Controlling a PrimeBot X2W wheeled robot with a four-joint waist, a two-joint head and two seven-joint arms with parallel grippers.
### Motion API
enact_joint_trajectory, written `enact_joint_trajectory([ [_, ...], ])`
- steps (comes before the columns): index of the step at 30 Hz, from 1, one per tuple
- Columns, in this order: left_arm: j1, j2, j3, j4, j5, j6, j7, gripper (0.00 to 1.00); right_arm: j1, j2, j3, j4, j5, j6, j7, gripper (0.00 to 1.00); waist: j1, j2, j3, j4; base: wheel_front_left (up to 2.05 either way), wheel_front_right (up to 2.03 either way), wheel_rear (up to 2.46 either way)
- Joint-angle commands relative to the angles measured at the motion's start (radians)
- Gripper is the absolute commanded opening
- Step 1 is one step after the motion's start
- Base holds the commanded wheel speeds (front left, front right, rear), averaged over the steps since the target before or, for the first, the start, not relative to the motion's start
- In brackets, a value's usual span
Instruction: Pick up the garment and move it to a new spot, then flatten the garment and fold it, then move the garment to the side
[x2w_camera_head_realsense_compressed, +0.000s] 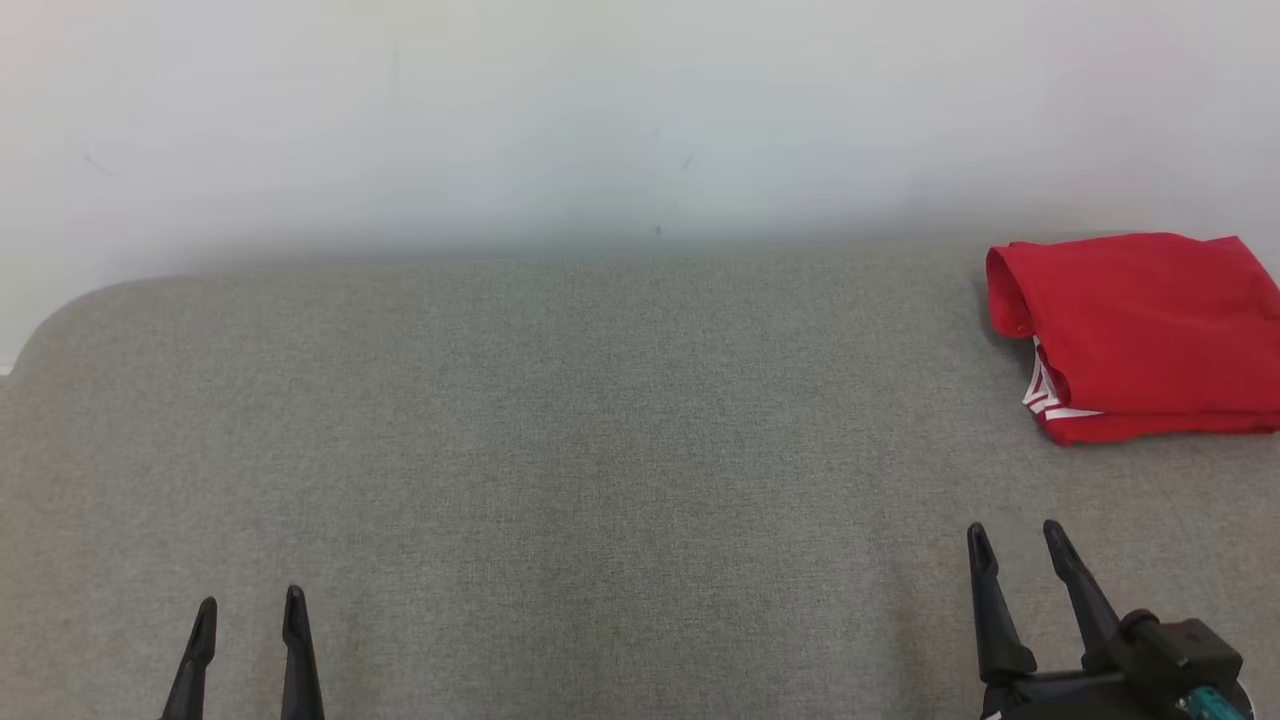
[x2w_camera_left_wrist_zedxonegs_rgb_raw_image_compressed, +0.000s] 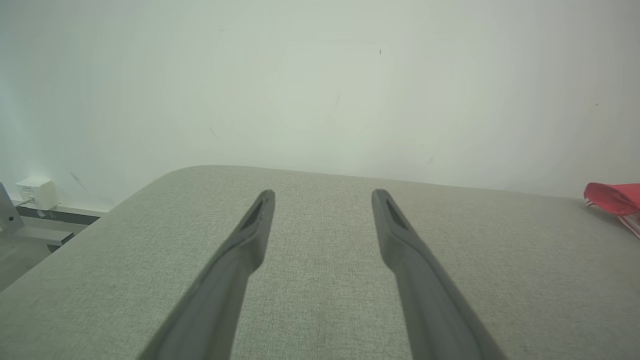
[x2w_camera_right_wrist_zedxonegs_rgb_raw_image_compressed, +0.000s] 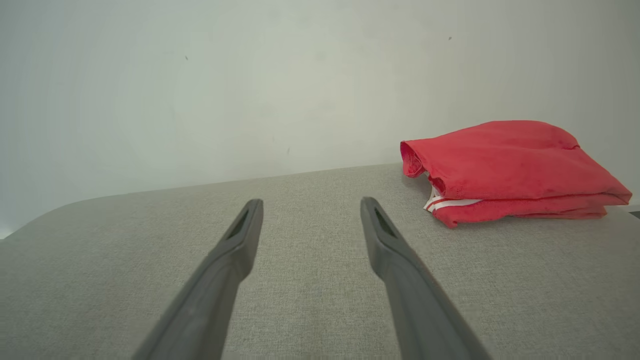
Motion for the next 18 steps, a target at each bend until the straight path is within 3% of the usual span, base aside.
enact_joint_trajectory([
  [1,0.018,-0.004,0.002,0.006,-0.011,-0.005,-0.003,1.0,0.02,0.006,-0.004,-0.009,-0.012,-0.003,0.002,1.0,0.0001,0.0001,-0.009,0.001,0.0,0.0,0.0],
  [18,0.015,0.011,0.0,0.042,0.007,-0.016,-0.003,1.0,0.053,0.018,0.009,-0.007,-0.007,-0.003,-0.005,1.0,0.0001,0.0001,-0.029,0.014,0.0,0.0,0.0],
])
